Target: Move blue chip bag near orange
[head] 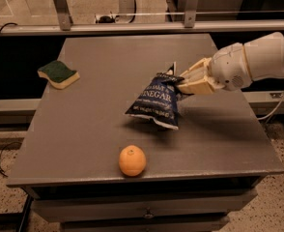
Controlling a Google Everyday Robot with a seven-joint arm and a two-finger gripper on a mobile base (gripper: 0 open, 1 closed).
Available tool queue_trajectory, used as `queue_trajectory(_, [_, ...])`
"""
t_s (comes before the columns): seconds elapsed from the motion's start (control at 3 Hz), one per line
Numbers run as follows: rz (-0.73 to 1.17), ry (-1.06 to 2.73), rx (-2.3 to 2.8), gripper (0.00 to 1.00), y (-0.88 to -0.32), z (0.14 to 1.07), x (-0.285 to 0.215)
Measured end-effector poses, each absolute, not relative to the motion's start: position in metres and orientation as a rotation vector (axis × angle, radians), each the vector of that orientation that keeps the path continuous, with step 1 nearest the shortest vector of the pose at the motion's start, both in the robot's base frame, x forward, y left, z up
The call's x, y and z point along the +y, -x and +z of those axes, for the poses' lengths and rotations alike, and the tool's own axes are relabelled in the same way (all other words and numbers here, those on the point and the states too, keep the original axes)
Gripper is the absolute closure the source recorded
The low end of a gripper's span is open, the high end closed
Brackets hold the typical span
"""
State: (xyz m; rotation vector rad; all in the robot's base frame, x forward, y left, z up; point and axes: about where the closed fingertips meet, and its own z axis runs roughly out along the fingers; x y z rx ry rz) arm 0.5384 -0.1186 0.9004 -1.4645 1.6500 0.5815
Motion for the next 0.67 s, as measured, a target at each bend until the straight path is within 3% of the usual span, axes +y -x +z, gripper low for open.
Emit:
queue_trajectory(0.33, [0.636,1.463,1.653,1.00,-0.5234,0.8895,-0.1145])
queue_trajectory(0.67, [0.673,1.463,1.659,0.83,-0.5144,0.8824,-0.1105])
